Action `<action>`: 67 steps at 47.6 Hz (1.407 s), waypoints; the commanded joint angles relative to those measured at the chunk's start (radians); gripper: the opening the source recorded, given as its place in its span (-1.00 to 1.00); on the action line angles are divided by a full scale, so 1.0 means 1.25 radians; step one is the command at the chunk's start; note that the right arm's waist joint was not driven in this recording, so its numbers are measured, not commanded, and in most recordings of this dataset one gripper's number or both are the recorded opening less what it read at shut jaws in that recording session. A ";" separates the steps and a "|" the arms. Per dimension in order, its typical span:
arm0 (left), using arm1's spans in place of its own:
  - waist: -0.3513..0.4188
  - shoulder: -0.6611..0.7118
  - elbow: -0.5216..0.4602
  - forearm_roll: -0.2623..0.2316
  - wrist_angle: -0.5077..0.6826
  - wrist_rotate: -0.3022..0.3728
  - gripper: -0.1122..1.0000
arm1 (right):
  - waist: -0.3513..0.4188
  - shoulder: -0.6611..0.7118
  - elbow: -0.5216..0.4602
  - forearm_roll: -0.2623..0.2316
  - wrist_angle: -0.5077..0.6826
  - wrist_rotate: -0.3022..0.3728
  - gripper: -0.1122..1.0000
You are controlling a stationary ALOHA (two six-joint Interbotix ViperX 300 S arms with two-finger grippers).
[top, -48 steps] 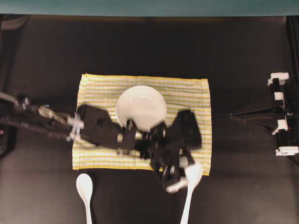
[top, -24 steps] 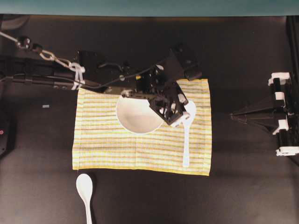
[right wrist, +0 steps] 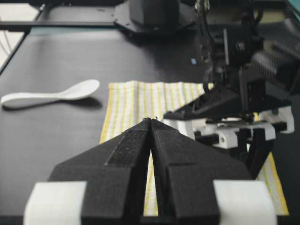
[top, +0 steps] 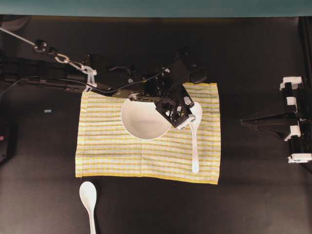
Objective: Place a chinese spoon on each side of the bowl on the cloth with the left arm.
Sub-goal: 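Open the left gripper to release the spoon and withdraw left, then lower the left gripper onto the left white spoon and grasp it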
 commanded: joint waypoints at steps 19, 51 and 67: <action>-0.002 0.009 0.000 0.004 -0.061 0.033 -0.25 | 0.000 0.004 -0.002 0.001 -0.004 0.004 -0.80; -0.295 -0.423 0.389 0.004 0.009 -0.163 0.67 | 0.000 -0.002 -0.002 0.005 -0.002 0.006 -0.80; -0.481 -0.642 0.713 0.004 -0.060 -0.522 0.67 | 0.000 -0.002 -0.002 0.005 -0.005 0.006 -0.80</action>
